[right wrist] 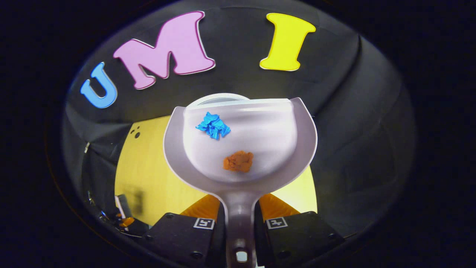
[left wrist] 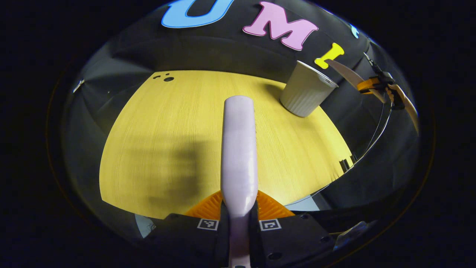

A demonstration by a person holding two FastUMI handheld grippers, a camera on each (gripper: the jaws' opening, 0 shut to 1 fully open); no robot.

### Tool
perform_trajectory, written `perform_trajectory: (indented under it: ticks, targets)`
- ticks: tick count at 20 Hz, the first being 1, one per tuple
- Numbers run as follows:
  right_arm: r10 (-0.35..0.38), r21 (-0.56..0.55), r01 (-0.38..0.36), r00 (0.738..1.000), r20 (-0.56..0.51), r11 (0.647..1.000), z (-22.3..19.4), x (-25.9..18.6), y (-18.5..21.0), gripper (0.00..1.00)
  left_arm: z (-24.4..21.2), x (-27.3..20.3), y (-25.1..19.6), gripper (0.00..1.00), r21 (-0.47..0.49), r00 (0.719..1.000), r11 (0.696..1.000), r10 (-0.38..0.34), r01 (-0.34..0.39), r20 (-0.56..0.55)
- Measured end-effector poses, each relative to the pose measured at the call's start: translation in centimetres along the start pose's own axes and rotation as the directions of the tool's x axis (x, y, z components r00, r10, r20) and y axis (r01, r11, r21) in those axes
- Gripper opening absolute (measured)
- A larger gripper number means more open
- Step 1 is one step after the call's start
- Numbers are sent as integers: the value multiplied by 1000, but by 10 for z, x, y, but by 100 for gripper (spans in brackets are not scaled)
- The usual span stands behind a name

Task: Pick up the small broom and dustpan from the desktop, sweep the trash into the dustpan with the broom, and then empty the trash into the garbage bin.

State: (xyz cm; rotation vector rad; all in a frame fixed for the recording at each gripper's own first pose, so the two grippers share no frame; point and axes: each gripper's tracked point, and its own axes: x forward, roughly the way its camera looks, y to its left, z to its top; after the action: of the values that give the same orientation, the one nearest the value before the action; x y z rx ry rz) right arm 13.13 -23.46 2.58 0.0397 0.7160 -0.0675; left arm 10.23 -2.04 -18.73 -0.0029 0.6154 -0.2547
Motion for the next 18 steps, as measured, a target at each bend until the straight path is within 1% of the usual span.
perform_trajectory:
  ticks: [2, 4, 6, 8, 9, 11, 13, 14, 15, 16, 17, 18]
  targets:
    - [-55, -48, 56, 998, 22, 997, 13, 19, -11, 35, -2, -3, 2, 25, -6, 1000, 1000, 20, -20, -4]
    - [-110, -122, 116, 992, 59, 986, 22, 30, -19, 35, -4, -4, 5, 24, -12, 999, 999, 41, -41, -9]
    - [-142, -185, 156, 986, 88, 970, 26, 36, -22, 35, -6, -7, 5, 25, -30, 999, 998, 51, -52, -14]
    - [-162, -225, 181, 982, 101, 957, 31, 47, -20, 35, -7, -7, 5, 26, -57, 999, 997, 52, -53, -11]
    - [-180, -254, 204, 977, 116, 945, 31, 48, -22, 35, -7, -8, 5, 26, -73, 999, 996, 53, -53, -11]
    - [-222, -326, 266, 961, 166, 907, 37, 54, -27, 35, -10, -7, 6, 26, -98, 998, 993, 60, -60, -9]
    - [-247, -355, 303, 949, 195, 884, 40, 54, -27, 35, -14, -8, 7, 26, -114, 998, 991, 68, -69, -11]
    - [-259, -359, 318, 944, 204, 877, 41, 53, -28, 40, -16, -8, 8, 26, -121, 997, 990, 70, -72, -15]
    - [-273, -369, 337, 938, 216, 866, 42, 55, -29, 35, -19, -9, 9, 26, -128, 997, 989, 76, -77, -18]
    - [-290, -386, 361, 929, 230, 849, 43, 56, -30, 35, -21, -10, 11, 26, -133, 996, 988, 81, -83, -20]
    - [-309, -404, 386, 919, 245, 829, 44, 57, -32, 40, -25, -13, 17, 26, -138, 996, 987, 84, -86, -21]
    - [-327, -421, 410, 909, 257, 809, 44, 61, -32, 35, -26, -15, 19, 26, -145, 996, 985, 86, -88, -21]
